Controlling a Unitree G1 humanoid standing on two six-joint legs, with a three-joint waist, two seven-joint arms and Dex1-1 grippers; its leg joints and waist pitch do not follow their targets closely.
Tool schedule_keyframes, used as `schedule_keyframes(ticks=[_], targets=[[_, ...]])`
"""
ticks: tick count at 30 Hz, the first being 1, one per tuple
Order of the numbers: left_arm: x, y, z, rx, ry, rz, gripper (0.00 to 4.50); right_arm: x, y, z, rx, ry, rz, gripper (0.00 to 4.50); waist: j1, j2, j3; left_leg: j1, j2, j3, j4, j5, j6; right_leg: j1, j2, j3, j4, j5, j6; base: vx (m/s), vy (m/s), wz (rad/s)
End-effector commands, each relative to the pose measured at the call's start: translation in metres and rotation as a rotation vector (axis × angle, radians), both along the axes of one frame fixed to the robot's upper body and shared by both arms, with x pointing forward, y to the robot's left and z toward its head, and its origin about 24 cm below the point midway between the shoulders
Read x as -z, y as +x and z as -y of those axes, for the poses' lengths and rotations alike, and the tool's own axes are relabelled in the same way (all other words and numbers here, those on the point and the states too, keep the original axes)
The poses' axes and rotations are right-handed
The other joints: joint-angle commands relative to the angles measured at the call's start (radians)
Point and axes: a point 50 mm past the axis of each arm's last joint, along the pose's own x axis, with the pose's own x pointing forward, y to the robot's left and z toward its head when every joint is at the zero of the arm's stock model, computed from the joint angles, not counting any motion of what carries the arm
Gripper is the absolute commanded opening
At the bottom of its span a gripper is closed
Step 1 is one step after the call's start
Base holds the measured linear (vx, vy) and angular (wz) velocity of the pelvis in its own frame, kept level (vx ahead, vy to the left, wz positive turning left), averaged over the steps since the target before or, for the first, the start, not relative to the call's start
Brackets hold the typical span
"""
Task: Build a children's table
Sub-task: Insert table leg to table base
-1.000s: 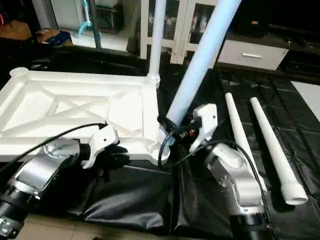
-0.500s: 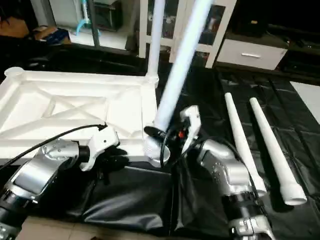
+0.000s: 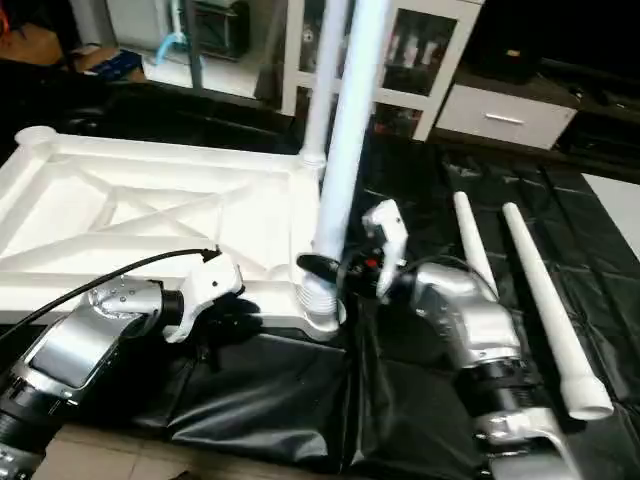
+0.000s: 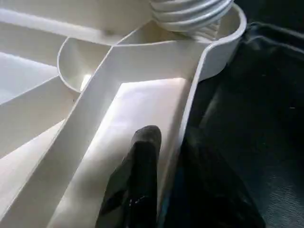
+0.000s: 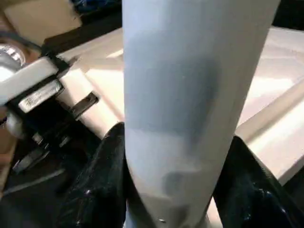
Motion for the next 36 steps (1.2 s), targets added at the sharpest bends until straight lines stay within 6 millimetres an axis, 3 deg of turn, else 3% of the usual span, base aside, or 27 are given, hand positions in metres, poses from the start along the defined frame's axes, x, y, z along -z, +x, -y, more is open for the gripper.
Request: schedule_keyframes(ticks=[1,4,5,6,8,10,12,14,15,20,22,26,36], targets=[[0.005,-0.007,0.015,0.116,-0.056,-0.042,0.57,-0.006,-0.002,0.002,-0.017,0.002,0.021,1.88,-0.004,0.0,-0.049,0.026,0.103,-0.042,-0.088,-0.074,0.034,0.024,-0.105,0.057,-0.07,-0.109,-0.253,0.0,0.0,0.0],[0.004,-0.003,0.016,0.157,-0.034,-0.007,0.54,-0.008,-0.003,0.005,-0.002,0.007,0.039,1.88,-0.002,0.001,-0.049,0.033,0.104,-0.041,-0.089,-0.101,0.022,0.018,-0.105,0.057,-0.074,-0.129,-0.247,0.0,0.0,0.0],[0.003,-0.001,0.016,0.174,-0.021,0.006,0.53,-0.009,-0.004,0.006,-0.001,0.007,0.048,1.88,0.0,0.01,-0.048,0.035,0.104,-0.041,-0.091,-0.117,0.011,0.015,-0.104,0.058,-0.077,-0.138,-0.244,0.0,0.0,0.0],[0.003,0.001,0.016,0.182,-0.012,0.011,0.53,-0.01,-0.004,0.007,-0.001,0.004,0.056,1.88,0.0,0.008,-0.048,0.034,0.105,-0.042,-0.092,-0.121,0.005,0.017,-0.105,0.058,-0.075,-0.137,-0.245,0.0,0.0,0.0],[-0.001,0.005,0.017,0.219,0.004,0.03,0.53,-0.011,-0.005,0.007,-0.003,0.004,0.073,1.88,0.002,0.024,-0.049,0.031,0.105,-0.047,-0.096,-0.129,-0.017,0.02,-0.106,0.058,-0.07,-0.122,-0.238,0.0,0.0,0.0],[-0.003,0.008,0.018,0.236,0.006,0.035,0.28,-0.012,-0.006,0.008,-0.003,0.016,0.076,1.88,-0.004,0.014,-0.053,0.03,0.105,-0.045,-0.095,-0.101,-0.016,0.023,-0.105,0.056,-0.065,-0.058,-0.25,0.0,0.0,0.0],[-0.005,0.012,0.018,0.278,0.031,0.057,0.16,-0.011,-0.01,0.009,-0.008,0.013,0.088,1.88,-0.007,0.016,-0.054,0.027,0.103,-0.043,-0.092,-0.087,-0.003,0.026,-0.107,0.057,-0.064,-0.021,-0.263,0.0,0.0,0.0],[-0.007,0.014,0.017,0.336,0.05,0.091,0.03,-0.013,-0.013,0.008,0.0,0.026,0.104,1.88,-0.007,0.025,-0.052,0.022,0.103,-0.045,-0.091,-0.098,0.011,0.032,-0.112,0.06,-0.067,-0.032,-0.272,0.0,0.0,0.0],[-0.007,0.014,0.017,0.341,0.05,0.094,0.03,-0.013,-0.013,0.008,0.001,0.028,0.105,1.88,-0.007,0.021,-0.051,0.023,0.103,-0.043,-0.091,-0.107,0.013,0.029,-0.111,0.061,-0.071,-0.042,-0.268,0.0,0.0,0.0],[-0.018,0.021,0.016,0.374,0.045,0.155,0.03,-0.016,-0.014,0.008,0.018,0.042,0.126,1.88,-0.009,0.03,-0.05,0.025,0.107,-0.043,-0.093,-0.127,-0.002,0.028,-0.109,0.059,-0.068,-0.064,-0.282,0.0,0.0,0.0],[-0.02,0.023,0.015,0.375,0.067,0.179,0.45,-0.018,-0.015,0.008,0.02,0.045,0.133,1.88,-0.006,0.033,-0.05,0.029,0.109,-0.042,-0.093,-0.131,-0.005,0.026,-0.11,0.058,-0.068,-0.061,-0.283,0.0,0.0,0.0],[-0.021,0.021,0.017,0.411,0.08,0.212,0.85,-0.021,-0.018,0.008,0.025,0.052,0.15,1.88,-0.004,0.032,-0.052,0.026,0.109,-0.043,-0.094,-0.104,-0.004,0.03,-0.108,0.056,-0.06,-0.017,-0.286,0.0,0.0,0.0],[-0.011,0.013,0.014,0.5,0.103,0.182,0.85,-0.026,-0.019,0.008,0.029,0.054,0.167,1.88,-0.008,0.033,-0.051,0.026,0.109,-0.042,-0.094,-0.121,-0.013,0.029,-0.11,0.057,-0.062,-0.039,-0.285,0.0,0.0,0.0]])
